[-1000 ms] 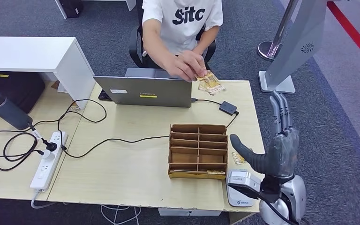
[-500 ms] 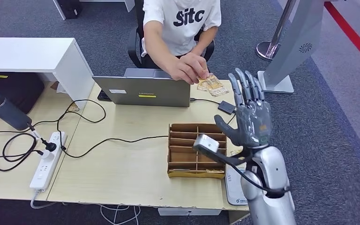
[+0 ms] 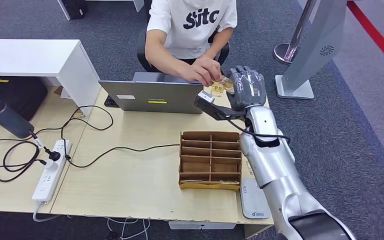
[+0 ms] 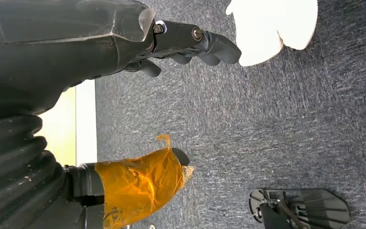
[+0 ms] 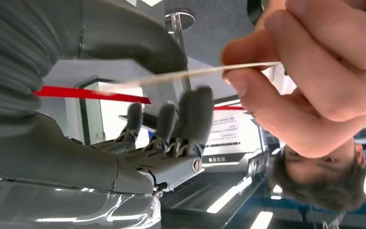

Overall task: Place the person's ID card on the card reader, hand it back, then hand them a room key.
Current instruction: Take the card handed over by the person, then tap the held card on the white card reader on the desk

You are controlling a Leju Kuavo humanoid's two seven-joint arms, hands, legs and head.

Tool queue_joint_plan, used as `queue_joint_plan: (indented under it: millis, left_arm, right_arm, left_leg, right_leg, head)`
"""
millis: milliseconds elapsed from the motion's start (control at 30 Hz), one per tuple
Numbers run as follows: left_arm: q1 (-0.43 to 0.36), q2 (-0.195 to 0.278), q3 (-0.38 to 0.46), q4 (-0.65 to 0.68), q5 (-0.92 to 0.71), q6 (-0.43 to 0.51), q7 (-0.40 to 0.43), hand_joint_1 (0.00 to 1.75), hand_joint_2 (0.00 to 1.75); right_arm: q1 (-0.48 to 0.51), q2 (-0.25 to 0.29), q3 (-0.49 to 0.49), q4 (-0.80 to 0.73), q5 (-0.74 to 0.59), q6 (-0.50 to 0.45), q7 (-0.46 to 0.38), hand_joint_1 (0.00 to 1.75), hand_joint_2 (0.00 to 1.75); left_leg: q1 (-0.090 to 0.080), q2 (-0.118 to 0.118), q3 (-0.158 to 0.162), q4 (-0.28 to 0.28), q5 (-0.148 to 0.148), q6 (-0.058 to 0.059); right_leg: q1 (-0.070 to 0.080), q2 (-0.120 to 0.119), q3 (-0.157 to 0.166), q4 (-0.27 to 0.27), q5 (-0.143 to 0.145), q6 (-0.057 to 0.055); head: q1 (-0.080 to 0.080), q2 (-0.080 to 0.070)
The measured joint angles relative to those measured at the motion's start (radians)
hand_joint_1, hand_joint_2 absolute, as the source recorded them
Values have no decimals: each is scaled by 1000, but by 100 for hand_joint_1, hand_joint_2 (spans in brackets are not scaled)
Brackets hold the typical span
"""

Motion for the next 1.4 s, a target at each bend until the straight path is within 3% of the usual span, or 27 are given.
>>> queue_joint_plan:
  millis: [567, 1033, 1200, 1400]
  left_arm:
    - [0, 0, -19, 8, 17, 1, 0, 0, 175]
    - [8, 0, -20, 14, 51, 9, -8, 0, 175]
    - [30, 2, -20, 16, 106, 26, -31, 0, 175]
    - [77, 14, -20, 17, 192, 51, -57, 0, 175]
  right_arm:
    - [-6, 14, -38, 44, 1, 22, -42, 175, 175]
    - [32, 22, -82, -33, -80, 12, -152, 175, 175]
    - [130, 19, -84, -201, -194, 41, -253, 175, 175]
    - [326, -25, -93, -459, -421, 119, -330, 175, 175]
  left_leg:
    - [0, 0, -1, 0, 0, 0]
    - [0, 0, -1, 0, 0, 0]
    - [0, 0, -1, 0, -1, 0]
    - [0, 0, -1, 0, -3, 1]
  right_leg:
    - [0, 0, -2, 0, 0, 0]
    - [0, 0, -2, 0, 0, 0]
    - [0, 0, -2, 0, -1, 0]
    - [0, 0, -2, -1, -3, 2]
  head:
    - [0, 0]
    - [0, 0]
    - [0, 0]
    - [0, 0]
